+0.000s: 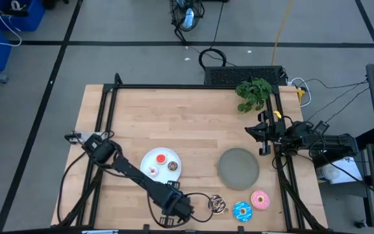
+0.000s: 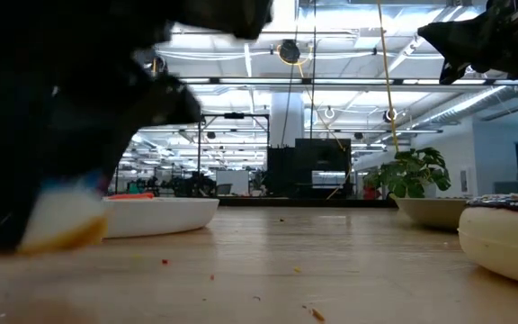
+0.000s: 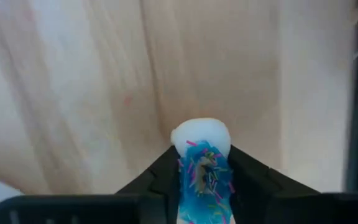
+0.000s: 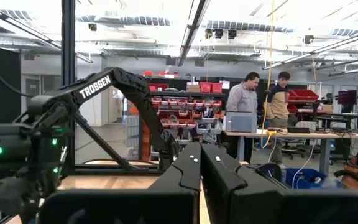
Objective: Pick & Place donuts
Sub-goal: Put the small blue donut on the white plate
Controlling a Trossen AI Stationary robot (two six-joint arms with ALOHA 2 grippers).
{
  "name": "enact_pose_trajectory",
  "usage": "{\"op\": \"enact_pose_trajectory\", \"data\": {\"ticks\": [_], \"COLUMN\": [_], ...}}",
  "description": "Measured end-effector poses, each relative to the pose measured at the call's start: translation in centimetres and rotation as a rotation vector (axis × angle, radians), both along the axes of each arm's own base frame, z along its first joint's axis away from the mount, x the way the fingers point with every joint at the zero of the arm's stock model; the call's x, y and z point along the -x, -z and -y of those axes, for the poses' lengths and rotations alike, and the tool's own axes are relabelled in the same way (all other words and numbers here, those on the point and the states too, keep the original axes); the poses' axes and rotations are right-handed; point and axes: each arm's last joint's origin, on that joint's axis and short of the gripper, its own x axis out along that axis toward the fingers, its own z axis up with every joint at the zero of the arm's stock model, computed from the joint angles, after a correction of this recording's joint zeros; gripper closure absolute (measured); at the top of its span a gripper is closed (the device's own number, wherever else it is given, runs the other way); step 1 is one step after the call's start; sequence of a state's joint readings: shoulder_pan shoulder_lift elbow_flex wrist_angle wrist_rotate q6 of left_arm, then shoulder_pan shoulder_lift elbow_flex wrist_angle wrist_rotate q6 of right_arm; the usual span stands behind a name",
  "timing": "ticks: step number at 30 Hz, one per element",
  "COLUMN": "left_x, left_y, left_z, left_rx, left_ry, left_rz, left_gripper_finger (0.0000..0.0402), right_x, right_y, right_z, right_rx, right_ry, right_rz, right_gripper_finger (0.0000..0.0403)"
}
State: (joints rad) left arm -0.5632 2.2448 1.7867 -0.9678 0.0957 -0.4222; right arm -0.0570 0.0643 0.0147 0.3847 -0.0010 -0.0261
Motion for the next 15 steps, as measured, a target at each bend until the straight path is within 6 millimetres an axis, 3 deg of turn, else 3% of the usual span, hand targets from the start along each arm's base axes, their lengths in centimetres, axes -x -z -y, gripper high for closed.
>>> {"op": "enact_pose_trajectory", "data": {"ticks": [15], "left_x": [1.0], "left_y": [-9.8], "left_z": [-1.2], "left_rx": [-0.207], "left_ry": [-0.055], "left_rz": [-0.069], "left_gripper_finger": [0.0266], "right_x": [0.0], "right_y": [0.0], "right_z": [0.0], "right_rx": [-0.006], "right_ry": [-0.002], "right_rz": [0.0], "right_gripper_finger": [0.0403]}}
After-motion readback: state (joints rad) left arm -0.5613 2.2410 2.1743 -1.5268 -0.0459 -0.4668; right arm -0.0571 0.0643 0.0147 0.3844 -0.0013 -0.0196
